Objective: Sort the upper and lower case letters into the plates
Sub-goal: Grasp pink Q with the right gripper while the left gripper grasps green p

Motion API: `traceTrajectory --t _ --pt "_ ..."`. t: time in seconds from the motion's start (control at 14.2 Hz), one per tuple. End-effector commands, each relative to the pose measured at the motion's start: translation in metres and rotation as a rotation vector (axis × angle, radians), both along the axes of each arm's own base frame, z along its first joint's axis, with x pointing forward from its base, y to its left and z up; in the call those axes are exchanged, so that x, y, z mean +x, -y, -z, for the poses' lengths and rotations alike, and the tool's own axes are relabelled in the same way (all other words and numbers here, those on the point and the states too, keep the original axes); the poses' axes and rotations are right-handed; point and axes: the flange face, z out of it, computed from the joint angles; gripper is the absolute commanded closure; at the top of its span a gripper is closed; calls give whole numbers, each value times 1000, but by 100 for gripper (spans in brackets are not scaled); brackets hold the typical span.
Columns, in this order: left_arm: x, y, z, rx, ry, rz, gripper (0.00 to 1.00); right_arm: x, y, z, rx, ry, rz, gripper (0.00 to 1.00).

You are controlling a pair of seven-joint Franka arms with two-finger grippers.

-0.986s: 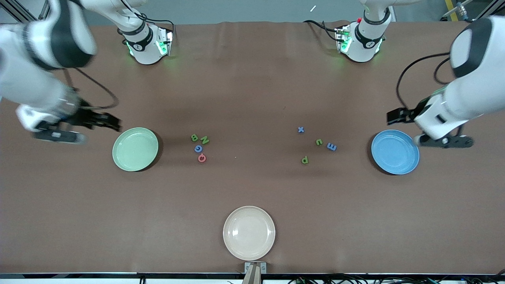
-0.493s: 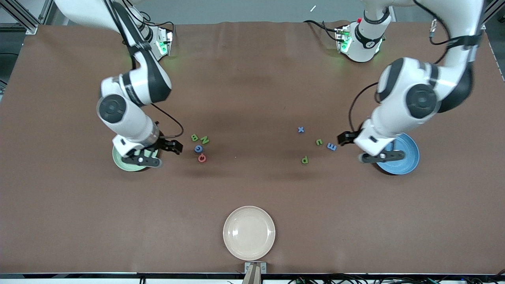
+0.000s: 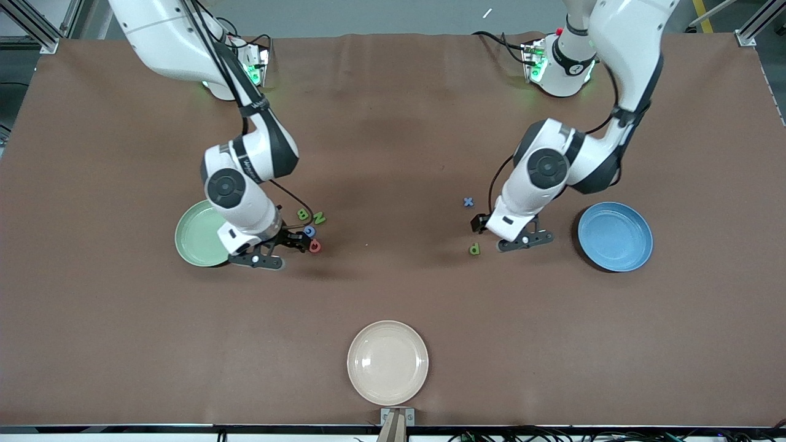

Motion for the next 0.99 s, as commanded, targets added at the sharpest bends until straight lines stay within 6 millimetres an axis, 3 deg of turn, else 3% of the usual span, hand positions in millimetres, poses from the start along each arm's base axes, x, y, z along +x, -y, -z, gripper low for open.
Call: traceTrajectory --t 0.0,0.21,0.42,0.56,0.7,0.92 --pt "23 17 19 7 22 -1 0 4 -20 34 -3 16 42 5" --pt "42 28 32 9 42 20 0 4 -30 49 -10 11 31 5" --pt "43 40 45 9 36 9 0 1 -38 49 -10 7 24 10" --pt "41 45 47 18 40 13 1 -1 -38 51 -19 3 17 19" --pt "39 45 53 21 30 10 9 -2 -37 53 -23 -2 16 28" --pt "37 44 61 24 20 11 19 -5 -38 56 -26 -12 19 28"
